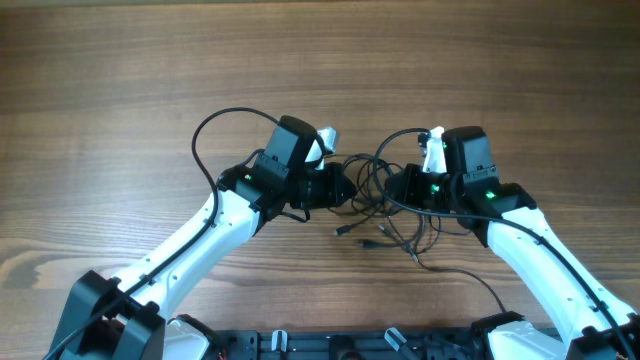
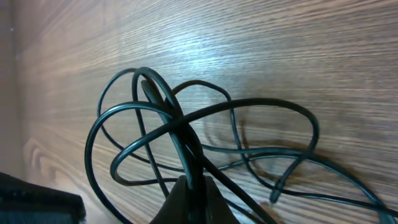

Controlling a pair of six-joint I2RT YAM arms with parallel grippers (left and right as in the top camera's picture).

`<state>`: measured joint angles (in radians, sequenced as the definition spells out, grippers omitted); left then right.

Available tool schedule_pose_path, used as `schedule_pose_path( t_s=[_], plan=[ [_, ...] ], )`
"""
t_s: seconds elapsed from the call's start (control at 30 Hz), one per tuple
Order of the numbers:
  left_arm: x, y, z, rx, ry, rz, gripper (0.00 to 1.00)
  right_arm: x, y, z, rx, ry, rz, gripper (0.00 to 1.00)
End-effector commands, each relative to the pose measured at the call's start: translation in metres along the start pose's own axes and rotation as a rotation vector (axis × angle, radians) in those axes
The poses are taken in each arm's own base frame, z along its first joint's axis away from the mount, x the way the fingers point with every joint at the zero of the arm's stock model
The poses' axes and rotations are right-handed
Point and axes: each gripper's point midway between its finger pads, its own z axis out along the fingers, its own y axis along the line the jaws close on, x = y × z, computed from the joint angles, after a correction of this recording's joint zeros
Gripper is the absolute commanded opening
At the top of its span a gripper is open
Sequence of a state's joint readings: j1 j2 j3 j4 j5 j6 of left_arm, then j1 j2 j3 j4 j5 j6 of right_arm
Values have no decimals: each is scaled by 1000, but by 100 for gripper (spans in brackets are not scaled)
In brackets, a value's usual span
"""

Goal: Untangle cables

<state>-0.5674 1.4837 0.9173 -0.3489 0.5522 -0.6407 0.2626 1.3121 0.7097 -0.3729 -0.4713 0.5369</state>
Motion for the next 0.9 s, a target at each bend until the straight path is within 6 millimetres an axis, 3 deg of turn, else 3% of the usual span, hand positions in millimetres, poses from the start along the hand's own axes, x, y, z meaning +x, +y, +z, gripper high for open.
schedule_pose_path(
  t_s=[0.0,0.2,0.3,0.37,0.53,0.73,0.87],
  plan=[
    [4,-13,-4,67,25,23,7,5,10,1,-58,34,-16,4],
    [-4,-14,-4,60,-13,39,9,9,17,0,-97,56,-27,4],
    [-4,-12,-3,50,-17,36,15,9,17,0,-100,57,-42,4],
    [-6,-6,-2,21,-28,28,31,9,17,0,-101,57,-41,4],
    [-8,11,-2,-65,-54,7,30,9,17,0,-100,57,-41,4],
    [-11,17,-2,-95,-71,3,29,9,17,0,-101,57,-41,4],
    [-13,23,14,-92,-54,-2,27,9,17,0,-101,57,-41,4]
  ],
)
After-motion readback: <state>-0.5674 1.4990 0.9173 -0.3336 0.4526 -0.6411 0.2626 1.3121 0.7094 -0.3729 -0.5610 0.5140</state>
